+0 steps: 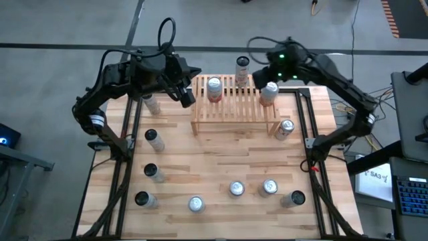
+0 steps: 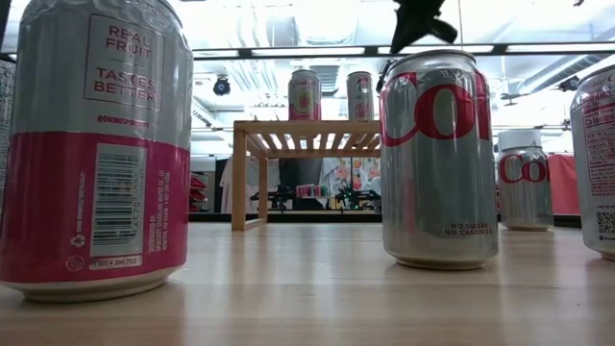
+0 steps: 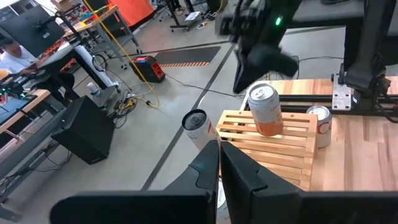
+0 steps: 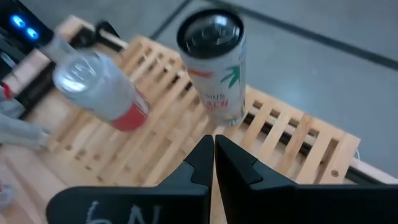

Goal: Place canned beverage on shelf
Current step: Put the orange and white soda can on the shelf

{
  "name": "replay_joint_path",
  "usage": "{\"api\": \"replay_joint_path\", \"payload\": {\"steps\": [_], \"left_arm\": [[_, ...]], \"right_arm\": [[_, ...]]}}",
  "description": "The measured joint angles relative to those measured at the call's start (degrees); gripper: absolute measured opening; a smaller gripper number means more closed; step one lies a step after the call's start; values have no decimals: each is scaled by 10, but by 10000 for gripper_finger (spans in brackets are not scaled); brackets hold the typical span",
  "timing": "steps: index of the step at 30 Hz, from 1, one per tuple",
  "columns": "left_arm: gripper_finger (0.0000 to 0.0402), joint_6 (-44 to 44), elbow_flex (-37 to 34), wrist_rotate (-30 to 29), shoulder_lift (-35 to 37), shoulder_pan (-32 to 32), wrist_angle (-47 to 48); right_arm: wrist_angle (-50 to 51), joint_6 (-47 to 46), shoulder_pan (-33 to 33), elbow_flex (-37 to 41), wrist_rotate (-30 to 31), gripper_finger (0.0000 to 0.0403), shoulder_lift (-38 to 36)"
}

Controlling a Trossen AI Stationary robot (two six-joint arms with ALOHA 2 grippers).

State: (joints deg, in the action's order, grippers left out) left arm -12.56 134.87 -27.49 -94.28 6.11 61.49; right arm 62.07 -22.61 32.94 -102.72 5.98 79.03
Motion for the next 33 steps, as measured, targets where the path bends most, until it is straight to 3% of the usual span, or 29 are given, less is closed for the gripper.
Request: {"api": "replay_joint_path", "payload": {"steps": [16, 33], "left_arm": [[0, 21, 0, -5, 0, 0, 16], [0, 21, 0, -6, 0, 0, 16]], "right_arm": [[117, -3, -3, -20, 1, 9, 40], [151, 30, -4, -20, 1, 9, 39]]}}
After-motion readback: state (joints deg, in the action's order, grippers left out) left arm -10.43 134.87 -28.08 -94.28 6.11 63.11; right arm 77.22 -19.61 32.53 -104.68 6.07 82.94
